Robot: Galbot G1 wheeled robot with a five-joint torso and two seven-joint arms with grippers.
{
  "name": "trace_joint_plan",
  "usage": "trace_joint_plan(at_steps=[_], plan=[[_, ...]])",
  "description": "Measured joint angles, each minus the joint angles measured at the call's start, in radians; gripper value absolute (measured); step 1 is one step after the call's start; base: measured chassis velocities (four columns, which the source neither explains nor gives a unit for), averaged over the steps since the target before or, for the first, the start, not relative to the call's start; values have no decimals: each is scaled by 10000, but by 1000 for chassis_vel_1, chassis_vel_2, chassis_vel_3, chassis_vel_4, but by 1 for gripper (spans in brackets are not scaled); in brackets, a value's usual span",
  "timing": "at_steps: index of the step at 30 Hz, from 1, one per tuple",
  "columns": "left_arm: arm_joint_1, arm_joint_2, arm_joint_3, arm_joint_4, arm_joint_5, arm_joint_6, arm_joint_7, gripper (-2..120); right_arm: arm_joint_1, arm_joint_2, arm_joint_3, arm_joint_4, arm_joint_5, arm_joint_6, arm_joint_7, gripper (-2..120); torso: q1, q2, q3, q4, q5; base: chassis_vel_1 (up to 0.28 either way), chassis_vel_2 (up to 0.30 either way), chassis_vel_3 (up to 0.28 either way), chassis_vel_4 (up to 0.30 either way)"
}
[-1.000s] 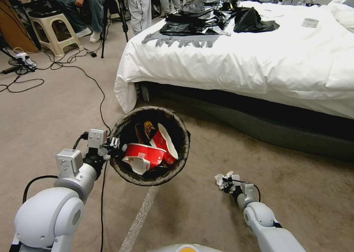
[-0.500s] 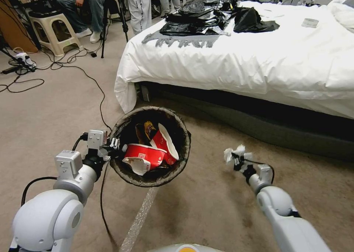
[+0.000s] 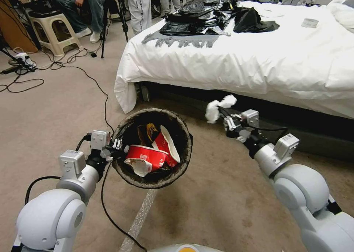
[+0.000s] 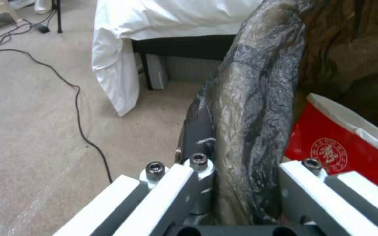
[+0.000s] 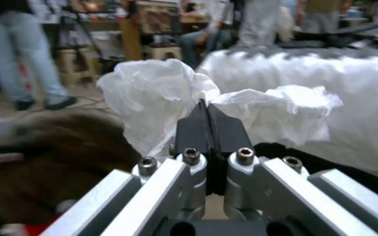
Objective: Pick up the trash bin, then pick up the garbage from the floor and place it into the trash bin.
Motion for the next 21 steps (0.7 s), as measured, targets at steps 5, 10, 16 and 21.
trace_joint_plan(at_steps=[5,10,16,21], plan=[[-15,17,106,22,36,3,0,1,345,-153,-763,803,196,-360,-553,0,0,0,0,-2,1,0,0,0,0],[-12,10,172,32,111,7,0,1,1178,-374,-1597,784,291,-490,-1278,0,0,0,0,0,0,0,0,0,0],[-1,-35,230,21,201,9,1,1,1870,-402,-2799,187,282,-560,-1283,0,0,0,0,0,1,0,0,0,0],[6,-42,235,7,234,9,1,1,2038,-328,-3392,-186,96,-561,-1179,0,0,0,0,0,0,0,0,0,0]])
